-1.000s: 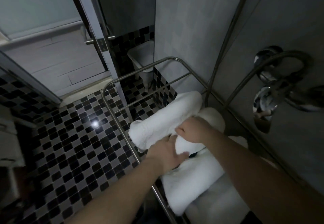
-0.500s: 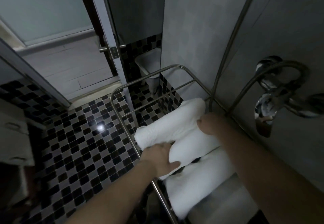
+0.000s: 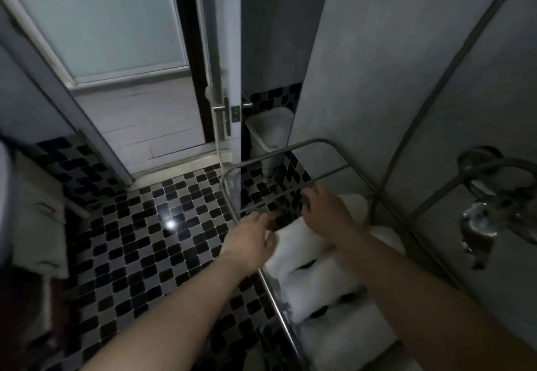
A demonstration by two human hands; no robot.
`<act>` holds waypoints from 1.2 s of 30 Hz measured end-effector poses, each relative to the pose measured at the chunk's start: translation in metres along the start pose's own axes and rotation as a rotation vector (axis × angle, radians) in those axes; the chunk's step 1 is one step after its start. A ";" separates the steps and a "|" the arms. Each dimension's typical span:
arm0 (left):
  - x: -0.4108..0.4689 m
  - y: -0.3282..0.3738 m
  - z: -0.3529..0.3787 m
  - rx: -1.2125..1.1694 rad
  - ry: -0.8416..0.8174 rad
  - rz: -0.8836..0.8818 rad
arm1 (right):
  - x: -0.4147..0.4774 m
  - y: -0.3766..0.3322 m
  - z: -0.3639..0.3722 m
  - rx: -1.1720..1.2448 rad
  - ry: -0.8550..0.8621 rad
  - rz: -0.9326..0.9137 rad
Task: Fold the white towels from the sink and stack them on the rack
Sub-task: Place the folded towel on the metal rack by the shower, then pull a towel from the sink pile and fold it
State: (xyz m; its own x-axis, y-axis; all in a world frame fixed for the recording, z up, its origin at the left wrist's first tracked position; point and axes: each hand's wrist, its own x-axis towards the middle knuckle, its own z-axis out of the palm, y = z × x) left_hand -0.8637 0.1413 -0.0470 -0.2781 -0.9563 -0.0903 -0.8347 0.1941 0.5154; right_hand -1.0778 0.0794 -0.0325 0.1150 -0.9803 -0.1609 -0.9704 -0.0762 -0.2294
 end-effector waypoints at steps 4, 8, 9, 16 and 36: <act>0.000 -0.061 -0.042 -0.045 0.082 -0.071 | 0.035 -0.072 0.001 -0.015 -0.008 -0.095; -0.005 -0.140 -0.091 -0.088 0.191 -0.105 | 0.071 -0.163 0.002 -0.034 -0.017 -0.205; -0.006 -0.158 -0.101 -0.098 0.220 -0.117 | 0.078 -0.184 0.003 -0.034 -0.001 -0.233; -0.051 -0.324 -0.194 -0.153 0.326 -0.353 | 0.122 -0.386 0.027 0.012 -0.011 -0.423; -0.222 -0.602 -0.319 -0.272 0.626 -1.117 | 0.215 -0.811 0.148 -0.033 -0.310 -1.063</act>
State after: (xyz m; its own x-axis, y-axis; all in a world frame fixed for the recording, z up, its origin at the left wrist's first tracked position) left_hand -0.1483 0.1669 -0.0654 0.8254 -0.5251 -0.2073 -0.3276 -0.7446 0.5816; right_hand -0.2344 -0.0430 -0.0229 0.9366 -0.3247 -0.1316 -0.3503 -0.8613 -0.3681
